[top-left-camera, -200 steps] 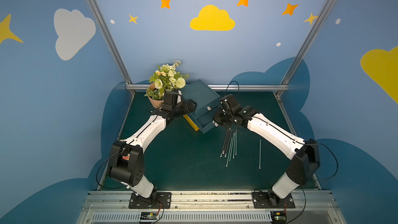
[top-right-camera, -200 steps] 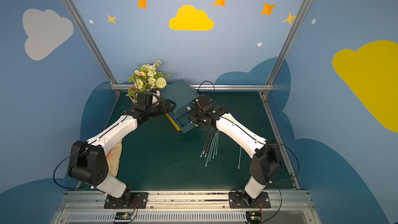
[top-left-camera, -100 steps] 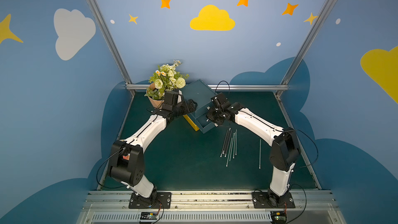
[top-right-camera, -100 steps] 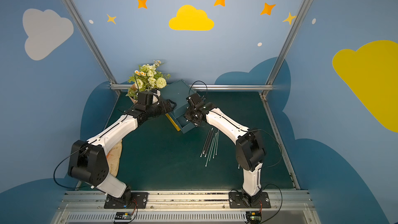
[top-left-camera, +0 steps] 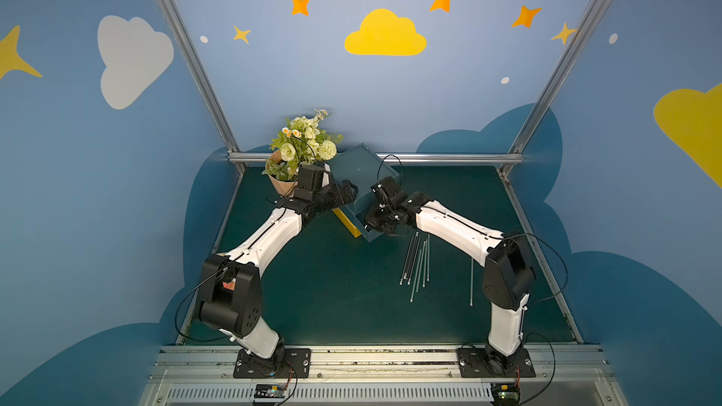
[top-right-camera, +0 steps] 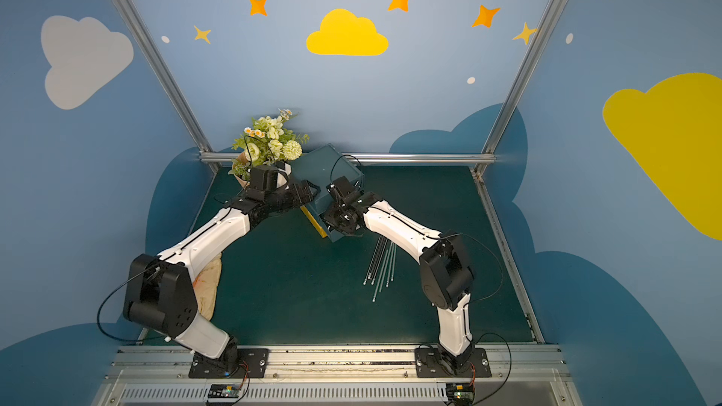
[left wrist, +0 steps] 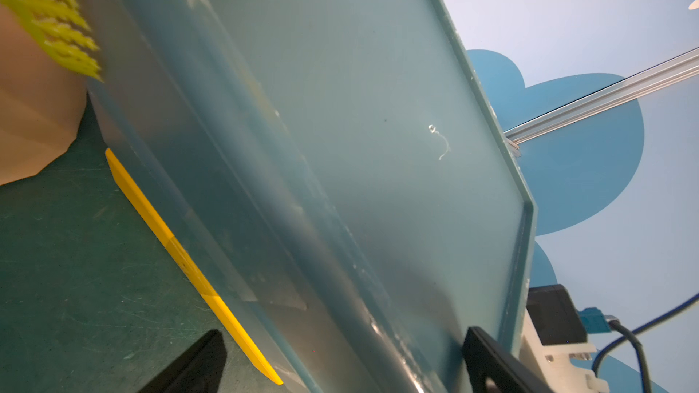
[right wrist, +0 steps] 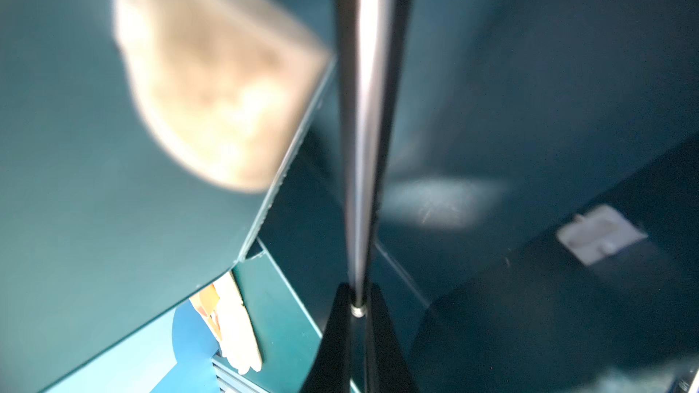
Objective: Please place the pencils in the drawer according to their color
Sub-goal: Place the pencil in the drawer, then open the drawer in the storage box.
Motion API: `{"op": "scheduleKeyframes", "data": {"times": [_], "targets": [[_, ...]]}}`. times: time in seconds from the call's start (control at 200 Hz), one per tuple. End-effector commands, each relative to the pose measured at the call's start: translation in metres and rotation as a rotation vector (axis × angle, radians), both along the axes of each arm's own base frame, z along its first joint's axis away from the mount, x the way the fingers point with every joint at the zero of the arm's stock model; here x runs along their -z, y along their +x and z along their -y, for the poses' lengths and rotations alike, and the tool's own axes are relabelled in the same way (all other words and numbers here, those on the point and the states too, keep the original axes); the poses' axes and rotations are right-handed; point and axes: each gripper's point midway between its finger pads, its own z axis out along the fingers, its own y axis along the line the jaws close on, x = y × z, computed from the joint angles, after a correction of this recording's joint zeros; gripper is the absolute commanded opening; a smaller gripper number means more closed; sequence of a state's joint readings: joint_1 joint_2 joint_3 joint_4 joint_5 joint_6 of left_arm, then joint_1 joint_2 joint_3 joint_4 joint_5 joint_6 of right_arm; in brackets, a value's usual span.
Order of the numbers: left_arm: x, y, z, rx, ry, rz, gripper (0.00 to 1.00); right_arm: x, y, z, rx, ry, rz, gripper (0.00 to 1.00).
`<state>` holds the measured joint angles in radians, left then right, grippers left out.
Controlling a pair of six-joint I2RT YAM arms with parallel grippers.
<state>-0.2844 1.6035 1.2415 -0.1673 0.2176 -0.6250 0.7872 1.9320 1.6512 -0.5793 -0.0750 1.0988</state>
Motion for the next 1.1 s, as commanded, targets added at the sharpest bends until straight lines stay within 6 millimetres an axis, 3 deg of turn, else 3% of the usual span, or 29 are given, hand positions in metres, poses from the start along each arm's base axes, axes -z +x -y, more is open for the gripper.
{"op": "scheduleKeyframes", "data": {"times": [0.0, 0.115, 0.235, 0.405, 0.531, 0.671, 0.866, 0.956, 1.096], "targets": [[0.025, -0.008, 0.000, 0.018, 0.044, -0.076, 1.00, -0.014, -0.001, -0.005, -0.016, 0.035, 0.018, 0.19], [0.025, -0.008, 0.000, 0.016, 0.043, -0.075, 1.00, -0.027, 0.000, -0.002, -0.015, 0.051, 0.039, 0.33], [0.024, -0.008, 0.000, 0.018, 0.044, -0.073, 1.00, -0.047, 0.000, 0.003, -0.020, 0.072, 0.076, 0.40], [0.023, -0.007, 0.000, 0.020, 0.044, -0.070, 1.00, -0.081, 0.000, 0.019, -0.019, 0.097, 0.146, 0.43], [0.024, -0.008, -0.001, 0.020, 0.049, -0.072, 1.00, -0.099, -0.004, 0.046, 0.012, 0.087, 0.191, 0.44], [0.024, -0.009, -0.002, 0.020, 0.053, -0.073, 1.00, -0.091, -0.017, 0.082, 0.050, 0.026, 0.207, 0.44], [0.024, -0.012, -0.001, 0.030, 0.059, -0.073, 1.00, -0.040, -0.045, 0.125, 0.100, -0.099, 0.137, 0.44], [0.024, -0.013, -0.001, 0.033, 0.056, -0.072, 1.00, -0.028, -0.049, 0.130, 0.108, -0.093, 0.143, 0.43], [0.026, -0.013, -0.001, 0.028, 0.050, -0.076, 1.00, -0.039, -0.037, 0.125, 0.085, -0.087, 0.202, 0.43]]}}
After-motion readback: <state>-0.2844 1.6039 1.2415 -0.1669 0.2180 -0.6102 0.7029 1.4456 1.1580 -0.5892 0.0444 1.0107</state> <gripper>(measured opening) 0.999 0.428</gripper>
